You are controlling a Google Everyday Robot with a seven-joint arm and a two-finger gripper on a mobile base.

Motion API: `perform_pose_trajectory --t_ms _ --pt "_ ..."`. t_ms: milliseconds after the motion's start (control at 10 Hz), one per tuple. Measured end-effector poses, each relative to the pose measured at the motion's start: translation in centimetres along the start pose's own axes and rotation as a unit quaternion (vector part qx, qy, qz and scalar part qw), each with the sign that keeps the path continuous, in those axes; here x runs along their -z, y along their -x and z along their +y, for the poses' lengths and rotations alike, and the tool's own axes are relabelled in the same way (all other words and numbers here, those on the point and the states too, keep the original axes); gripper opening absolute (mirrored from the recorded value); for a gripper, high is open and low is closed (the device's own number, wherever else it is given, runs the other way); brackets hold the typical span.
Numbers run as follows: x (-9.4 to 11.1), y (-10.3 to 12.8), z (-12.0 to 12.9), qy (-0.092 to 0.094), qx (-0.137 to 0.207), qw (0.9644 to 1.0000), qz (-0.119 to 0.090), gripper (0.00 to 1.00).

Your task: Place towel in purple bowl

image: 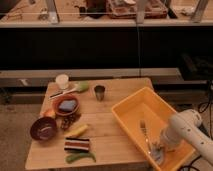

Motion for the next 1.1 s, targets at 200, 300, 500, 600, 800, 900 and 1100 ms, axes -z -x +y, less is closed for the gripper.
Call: perform_pose_trajectory --t_ms 200,300,500,600,800,900,1100 --pt "2.3 -0.6 0.5 0.014 -0.009 0.9998 0.015 0.0" --pt "3.9 -0.8 0.8 0.02 -0.012 0.9995 0.021 0.0" --pt "8.6 -1.4 1.7 0.033 -0.018 0.9985 0.04 0.0" --pt "10.3 -1.7 2.1 0.039 -0.018 0.9979 0.048 0.0" --pt "15.1 -3.2 2.9 0.051 -0.017 0.9957 0.075 0.0" --pt "17.4 -4.0 2.5 0.053 -0.01 0.9947 0.087 0.0" --pt "21.1 -5.1 0.2 0.047 0.018 0.9931 0.106 0.0"
